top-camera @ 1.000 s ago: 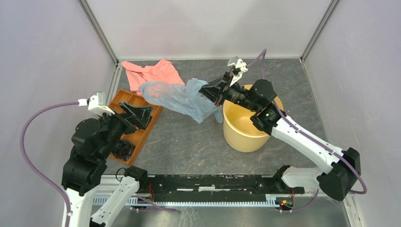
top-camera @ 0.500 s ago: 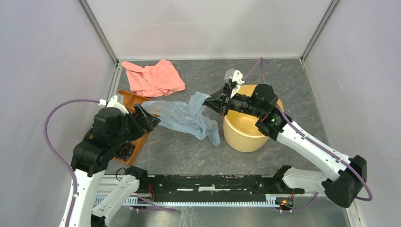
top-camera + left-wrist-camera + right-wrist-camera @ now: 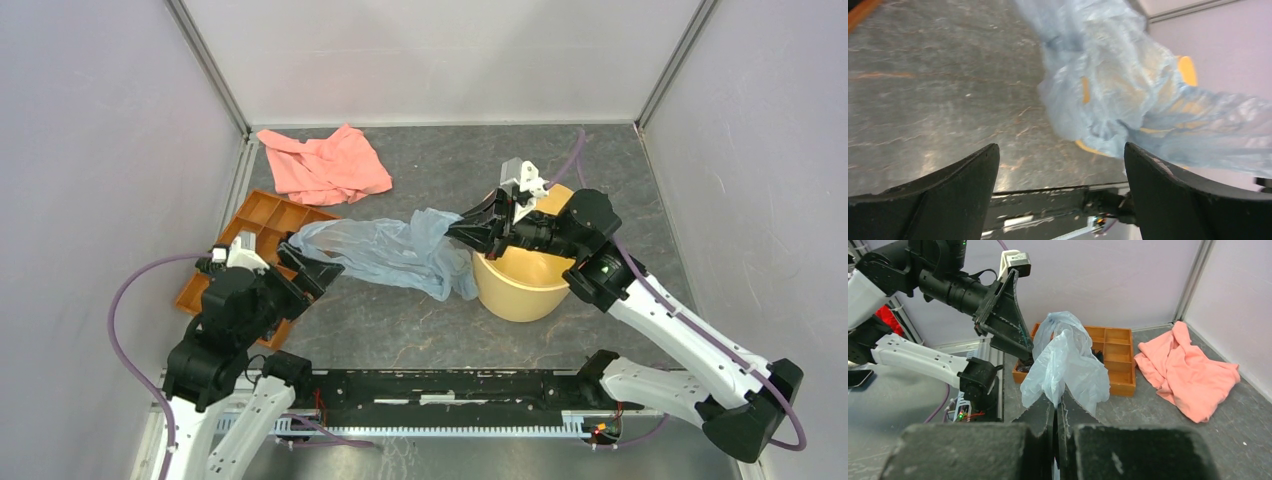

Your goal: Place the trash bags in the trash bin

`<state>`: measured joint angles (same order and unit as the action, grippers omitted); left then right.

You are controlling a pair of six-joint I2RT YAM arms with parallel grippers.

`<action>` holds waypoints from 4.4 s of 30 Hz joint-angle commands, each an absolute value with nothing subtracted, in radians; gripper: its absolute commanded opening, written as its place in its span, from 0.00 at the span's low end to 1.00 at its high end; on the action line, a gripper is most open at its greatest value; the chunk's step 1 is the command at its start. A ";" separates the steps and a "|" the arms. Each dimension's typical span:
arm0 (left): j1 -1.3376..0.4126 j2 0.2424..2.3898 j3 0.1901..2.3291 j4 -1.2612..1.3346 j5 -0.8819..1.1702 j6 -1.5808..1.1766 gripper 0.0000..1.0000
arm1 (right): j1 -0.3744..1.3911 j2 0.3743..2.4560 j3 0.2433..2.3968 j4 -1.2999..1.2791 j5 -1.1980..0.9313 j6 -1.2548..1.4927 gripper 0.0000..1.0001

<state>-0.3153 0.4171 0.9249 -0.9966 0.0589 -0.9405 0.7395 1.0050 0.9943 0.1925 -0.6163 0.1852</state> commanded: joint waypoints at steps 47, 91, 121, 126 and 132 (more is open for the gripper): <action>-0.267 1.132 1.639 -0.459 0.200 -0.524 0.02 | 0.739 1.565 1.926 -0.242 -0.059 0.134 0.00; -0.256 0.648 0.953 -0.518 0.029 -0.659 0.02 | 0.973 1.262 1.174 0.062 -0.013 0.121 0.00; -0.256 0.793 1.382 -0.354 0.336 -0.622 0.02 | 1.006 1.285 1.659 -0.138 0.003 -0.033 0.00; -0.256 0.879 1.815 -0.155 0.508 -0.663 0.02 | 1.029 1.204 1.778 0.005 -0.054 -0.082 0.00; -0.256 0.705 1.403 -0.401 0.097 -0.659 0.02 | 1.029 1.122 1.395 0.145 0.101 -0.071 0.00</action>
<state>-0.2584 0.7139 1.7184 -0.1379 0.3328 -0.6701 1.0275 1.0222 1.6234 0.1497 0.0071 -0.0608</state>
